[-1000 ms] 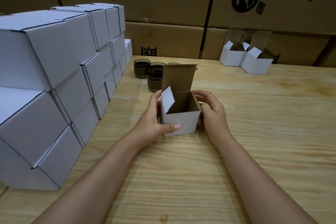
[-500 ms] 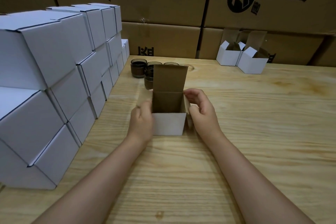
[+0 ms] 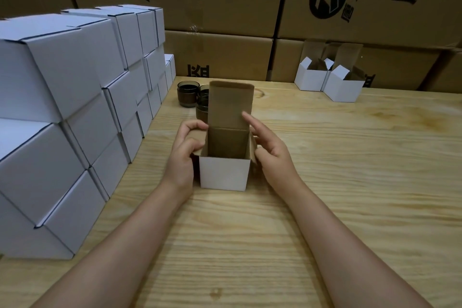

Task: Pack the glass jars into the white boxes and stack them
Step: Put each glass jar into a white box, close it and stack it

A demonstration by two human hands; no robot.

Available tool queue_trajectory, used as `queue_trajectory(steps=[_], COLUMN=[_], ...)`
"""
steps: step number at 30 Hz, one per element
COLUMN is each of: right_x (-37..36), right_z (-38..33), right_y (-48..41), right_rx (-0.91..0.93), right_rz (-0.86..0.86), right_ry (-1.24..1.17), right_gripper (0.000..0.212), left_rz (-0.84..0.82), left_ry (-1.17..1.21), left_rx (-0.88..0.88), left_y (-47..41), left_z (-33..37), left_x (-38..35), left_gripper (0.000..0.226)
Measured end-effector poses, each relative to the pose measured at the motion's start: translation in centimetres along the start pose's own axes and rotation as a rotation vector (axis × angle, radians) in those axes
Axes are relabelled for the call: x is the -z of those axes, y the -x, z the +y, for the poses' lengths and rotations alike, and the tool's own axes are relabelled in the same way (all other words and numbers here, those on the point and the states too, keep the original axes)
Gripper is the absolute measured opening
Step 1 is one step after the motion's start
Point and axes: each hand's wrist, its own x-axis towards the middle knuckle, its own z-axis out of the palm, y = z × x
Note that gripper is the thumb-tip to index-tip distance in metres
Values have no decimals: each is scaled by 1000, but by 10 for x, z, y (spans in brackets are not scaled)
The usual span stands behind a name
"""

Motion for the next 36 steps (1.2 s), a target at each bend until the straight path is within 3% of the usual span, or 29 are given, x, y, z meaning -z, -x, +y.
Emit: queue_trajectory(steps=[9, 18, 22, 25, 28, 30, 32, 36], right_x=[-2, 1, 8, 12, 15, 10, -3, -37], right_z=[3, -3, -6, -15, -36, -52, -61, -58], right_y=[-3, -2, -3, -12, -45, -77, -110, -151], right_rx=[-86, -54, -82, -137, -119, -82, -84, -223], right_rz=[-93, -63, -46, 113, 286, 206, -10, -413], right_ry=[-102, 1, -21, -24, 114, 299, 544, 897], right_gripper=[64, 59, 54, 52, 40, 29, 25, 48], left_rz=[-22, -50, -106, -122, -120, -108, -104, -112], left_ry=[66, -170, -319, -375, -389, -400, -438, -467], left_rx=[4, -172, -239, -261, -261, -231, -204, -191], left_y=[2, 8, 12, 13, 13, 13, 12, 9], left_z=[3, 6, 7, 9, 9, 9, 9, 9], left_x=[1, -4, -6, -6, -8, -8, -7, -9], left_gripper=[41, 42, 73, 81, 74, 71, 64, 58])
